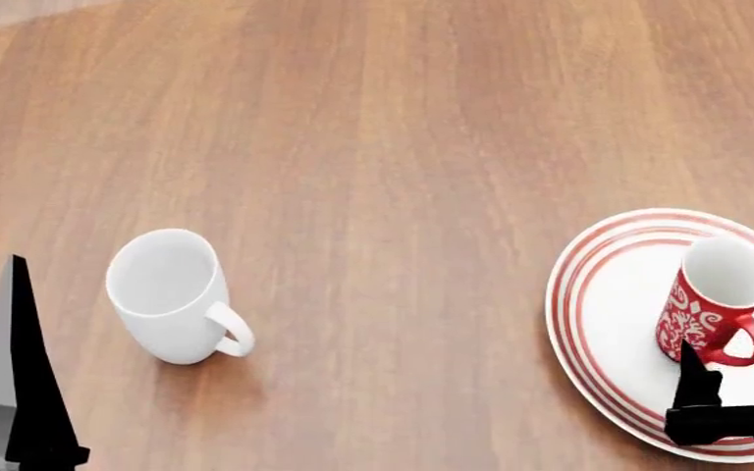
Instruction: Pick up the red mug and put it on the plate
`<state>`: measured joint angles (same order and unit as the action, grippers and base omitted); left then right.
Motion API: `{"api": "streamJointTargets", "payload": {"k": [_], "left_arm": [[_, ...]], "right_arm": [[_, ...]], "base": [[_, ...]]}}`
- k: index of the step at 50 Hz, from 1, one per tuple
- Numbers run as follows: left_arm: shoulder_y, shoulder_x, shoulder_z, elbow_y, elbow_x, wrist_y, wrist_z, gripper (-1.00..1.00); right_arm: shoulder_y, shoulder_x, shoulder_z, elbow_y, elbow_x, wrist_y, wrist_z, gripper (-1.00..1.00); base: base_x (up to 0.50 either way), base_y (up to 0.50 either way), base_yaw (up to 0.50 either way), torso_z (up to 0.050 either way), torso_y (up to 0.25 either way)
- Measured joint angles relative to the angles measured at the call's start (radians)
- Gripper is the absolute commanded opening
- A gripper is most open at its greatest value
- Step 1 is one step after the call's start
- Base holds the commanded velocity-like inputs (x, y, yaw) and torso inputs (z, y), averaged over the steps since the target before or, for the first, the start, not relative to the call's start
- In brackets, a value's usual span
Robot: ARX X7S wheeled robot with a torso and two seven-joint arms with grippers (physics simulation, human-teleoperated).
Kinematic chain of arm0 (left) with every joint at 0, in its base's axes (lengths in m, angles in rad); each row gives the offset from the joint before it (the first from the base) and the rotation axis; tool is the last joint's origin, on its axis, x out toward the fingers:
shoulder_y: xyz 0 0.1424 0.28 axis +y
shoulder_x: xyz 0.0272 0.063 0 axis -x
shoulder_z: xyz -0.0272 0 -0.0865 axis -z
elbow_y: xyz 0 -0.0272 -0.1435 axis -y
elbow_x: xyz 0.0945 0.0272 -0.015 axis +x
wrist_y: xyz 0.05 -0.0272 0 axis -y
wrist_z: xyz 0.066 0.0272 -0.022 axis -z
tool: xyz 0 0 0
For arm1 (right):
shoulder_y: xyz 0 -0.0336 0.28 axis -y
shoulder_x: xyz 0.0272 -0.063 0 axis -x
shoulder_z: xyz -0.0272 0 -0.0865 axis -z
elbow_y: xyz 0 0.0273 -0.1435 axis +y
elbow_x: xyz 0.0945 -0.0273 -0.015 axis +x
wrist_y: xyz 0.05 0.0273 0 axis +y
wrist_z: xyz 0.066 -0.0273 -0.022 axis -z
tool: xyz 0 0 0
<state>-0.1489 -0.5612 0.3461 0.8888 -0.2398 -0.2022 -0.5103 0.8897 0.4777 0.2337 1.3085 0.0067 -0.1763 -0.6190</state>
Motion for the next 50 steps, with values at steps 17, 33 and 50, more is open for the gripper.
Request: {"api": "streamJointTargets", "payload": {"k": [17, 33, 50], "left_arm": [[-0.014, -0.002, -0.002, 0.005, -0.010, -0.010, -0.002, 1.00], [-0.018, -0.006, -0.005, 0.015, -0.019, -0.018, -0.008, 1.00], [-0.025, -0.009, -0.007, 0.018, -0.026, -0.023, -0.012, 1.00]], "right_arm": [[-0.022, 0.019, 0.025, 0.000, 0.006, -0.036, -0.032, 1.00], [-0.116, 0.023, 0.055, -0.178, 0.037, -0.024, -0.098, 1.00], [-0.357, 0.003, 0.136, -0.716, 0.148, 0.169, -0.153, 1.00]], "base": [[0.00, 0.00, 0.00, 0.000, 0.000], [0.00, 0.00, 0.00, 0.000, 0.000], [0.00, 0.00, 0.00, 0.000, 0.000]]}}
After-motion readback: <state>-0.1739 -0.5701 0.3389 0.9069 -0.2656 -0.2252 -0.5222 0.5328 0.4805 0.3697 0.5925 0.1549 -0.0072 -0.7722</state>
